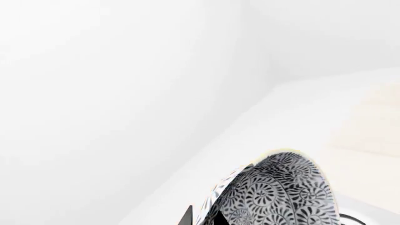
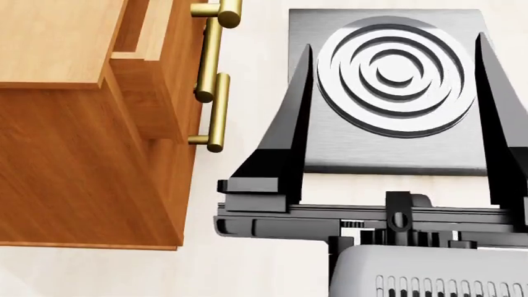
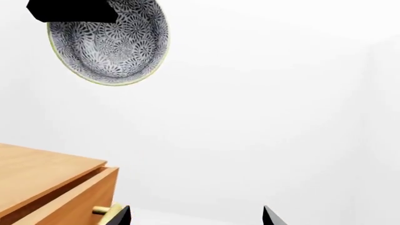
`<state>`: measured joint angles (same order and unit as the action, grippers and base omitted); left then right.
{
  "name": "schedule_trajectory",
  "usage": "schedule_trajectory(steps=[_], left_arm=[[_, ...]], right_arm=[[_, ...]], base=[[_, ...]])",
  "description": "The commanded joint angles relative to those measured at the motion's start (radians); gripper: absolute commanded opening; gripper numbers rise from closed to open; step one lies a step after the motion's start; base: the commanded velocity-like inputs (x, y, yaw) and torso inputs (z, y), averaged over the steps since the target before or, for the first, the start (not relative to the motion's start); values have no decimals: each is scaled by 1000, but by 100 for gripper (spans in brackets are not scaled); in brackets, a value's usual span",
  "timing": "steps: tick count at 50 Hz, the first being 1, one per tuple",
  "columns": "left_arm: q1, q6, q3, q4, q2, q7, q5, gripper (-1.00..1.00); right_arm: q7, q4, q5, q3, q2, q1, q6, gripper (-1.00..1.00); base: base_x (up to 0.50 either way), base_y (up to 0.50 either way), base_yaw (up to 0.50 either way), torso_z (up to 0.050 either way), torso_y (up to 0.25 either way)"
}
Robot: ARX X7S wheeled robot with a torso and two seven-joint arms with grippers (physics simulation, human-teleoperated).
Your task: Pick the akita bowl on the wooden cabinet and place it on the plate.
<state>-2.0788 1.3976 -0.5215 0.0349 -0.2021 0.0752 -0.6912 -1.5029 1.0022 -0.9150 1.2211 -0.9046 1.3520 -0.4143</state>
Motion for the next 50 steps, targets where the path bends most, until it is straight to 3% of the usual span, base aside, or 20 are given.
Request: schedule_trajectory(steps=[1, 50], left_arm=[[40, 57, 56, 96, -3, -43, -40, -100], [259, 121, 151, 299, -18, -177, -253, -100]], right_arm=[[-13, -9, -41, 4, 0, 43, -9, 100], [3, 18, 23, 2, 1, -35, 2, 100]], base=[[0, 0, 0, 0, 0], [0, 0, 0, 0, 0]])
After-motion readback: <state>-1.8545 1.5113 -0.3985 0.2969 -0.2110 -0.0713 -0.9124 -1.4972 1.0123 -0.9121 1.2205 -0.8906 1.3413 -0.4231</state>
